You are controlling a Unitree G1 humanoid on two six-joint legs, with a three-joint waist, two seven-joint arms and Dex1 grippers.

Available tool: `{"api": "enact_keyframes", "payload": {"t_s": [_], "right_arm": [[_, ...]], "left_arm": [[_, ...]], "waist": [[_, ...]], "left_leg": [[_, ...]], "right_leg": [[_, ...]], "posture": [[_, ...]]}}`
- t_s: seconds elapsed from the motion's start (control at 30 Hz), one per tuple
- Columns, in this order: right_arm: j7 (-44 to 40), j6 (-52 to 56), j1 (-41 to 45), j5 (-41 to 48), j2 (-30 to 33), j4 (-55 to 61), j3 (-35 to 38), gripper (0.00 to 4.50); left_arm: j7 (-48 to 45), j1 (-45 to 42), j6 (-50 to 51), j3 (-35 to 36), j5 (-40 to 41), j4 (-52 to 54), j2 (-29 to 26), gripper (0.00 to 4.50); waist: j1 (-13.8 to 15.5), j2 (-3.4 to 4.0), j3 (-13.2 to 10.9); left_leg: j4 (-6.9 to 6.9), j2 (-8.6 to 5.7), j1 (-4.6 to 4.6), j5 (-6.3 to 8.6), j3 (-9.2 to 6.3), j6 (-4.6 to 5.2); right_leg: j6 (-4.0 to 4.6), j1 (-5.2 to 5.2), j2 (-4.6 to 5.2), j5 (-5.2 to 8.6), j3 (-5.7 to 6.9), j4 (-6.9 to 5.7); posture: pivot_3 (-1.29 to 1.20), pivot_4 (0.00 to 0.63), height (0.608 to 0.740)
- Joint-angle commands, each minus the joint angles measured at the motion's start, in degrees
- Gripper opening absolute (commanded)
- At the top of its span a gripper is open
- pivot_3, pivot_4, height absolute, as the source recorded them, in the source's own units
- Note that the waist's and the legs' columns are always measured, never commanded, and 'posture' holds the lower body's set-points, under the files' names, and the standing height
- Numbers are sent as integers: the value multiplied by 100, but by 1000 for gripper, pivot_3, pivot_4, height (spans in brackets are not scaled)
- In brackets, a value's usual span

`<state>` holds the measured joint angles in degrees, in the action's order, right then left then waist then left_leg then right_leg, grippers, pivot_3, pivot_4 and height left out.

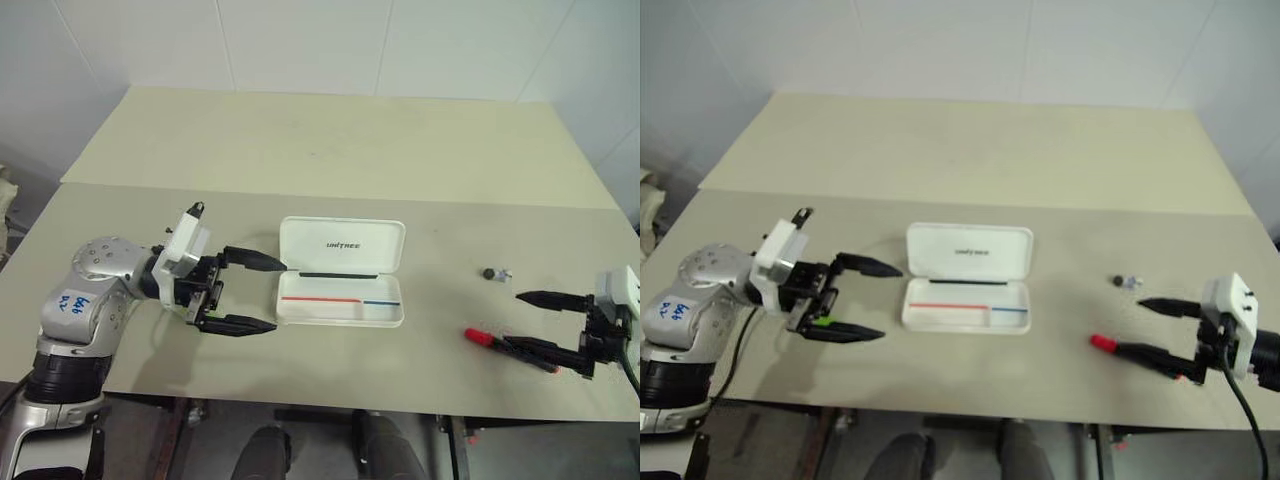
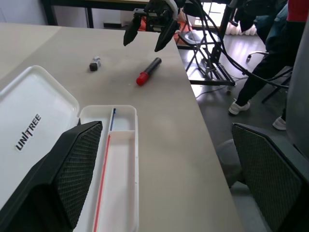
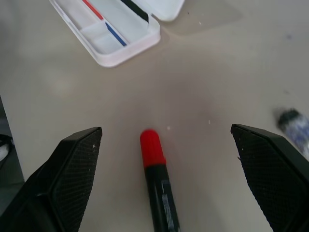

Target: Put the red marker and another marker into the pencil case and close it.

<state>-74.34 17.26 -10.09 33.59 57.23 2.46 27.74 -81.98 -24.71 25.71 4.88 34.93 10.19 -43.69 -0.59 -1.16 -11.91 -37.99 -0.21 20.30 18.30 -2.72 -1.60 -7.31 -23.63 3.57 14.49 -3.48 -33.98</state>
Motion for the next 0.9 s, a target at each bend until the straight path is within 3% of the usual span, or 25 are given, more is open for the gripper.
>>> {"api": "enact_keyframes", "payload": {"t_s": [0.03,0.2,0.53,0.87,0.9], "right_arm": [[-64,154,-255,194,-5,472,379,4500],[-280,32,-512,46,-18,459,273,4500],[-490,-589,141,-545,-140,-910,-513,4500],[-533,-1449,220,-1078,-291,-2026,-946,4500],[-513,-1506,222,-1101,-301,-2076,-970,4324]], "left_arm": [[-22,184,36,277,313,318,-160,4469],[-35,414,-16,226,331,469,-249,4469],[-108,193,-41,362,396,295,-440,4469],[-86,132,-225,486,344,145,-498,4469],[-80,118,-251,480,334,133,-494,4490]], "waist": [[-8,0,0],[-7,0,0],[-19,1,-1],[-73,0,0],[-76,-1,0]], "left_leg": [[0,1,0,0,0,0],[-6,-1,-1,0,0,-1],[-7,0,-2,0,5,-1],[-10,-2,-6,1,4,-2],[-11,-2,-7,1,4,-2]], "right_leg": [[0,1,0,0,0,-1],[0,3,1,0,0,1],[2,5,-1,-1,-2,7],[-1,13,1,-3,-2,6],[-1,14,1,-3,-2,7]], "posture": [[0,150,740],[0,150,740],[0,150,740],[0,150,740],[0,150,740]]}}
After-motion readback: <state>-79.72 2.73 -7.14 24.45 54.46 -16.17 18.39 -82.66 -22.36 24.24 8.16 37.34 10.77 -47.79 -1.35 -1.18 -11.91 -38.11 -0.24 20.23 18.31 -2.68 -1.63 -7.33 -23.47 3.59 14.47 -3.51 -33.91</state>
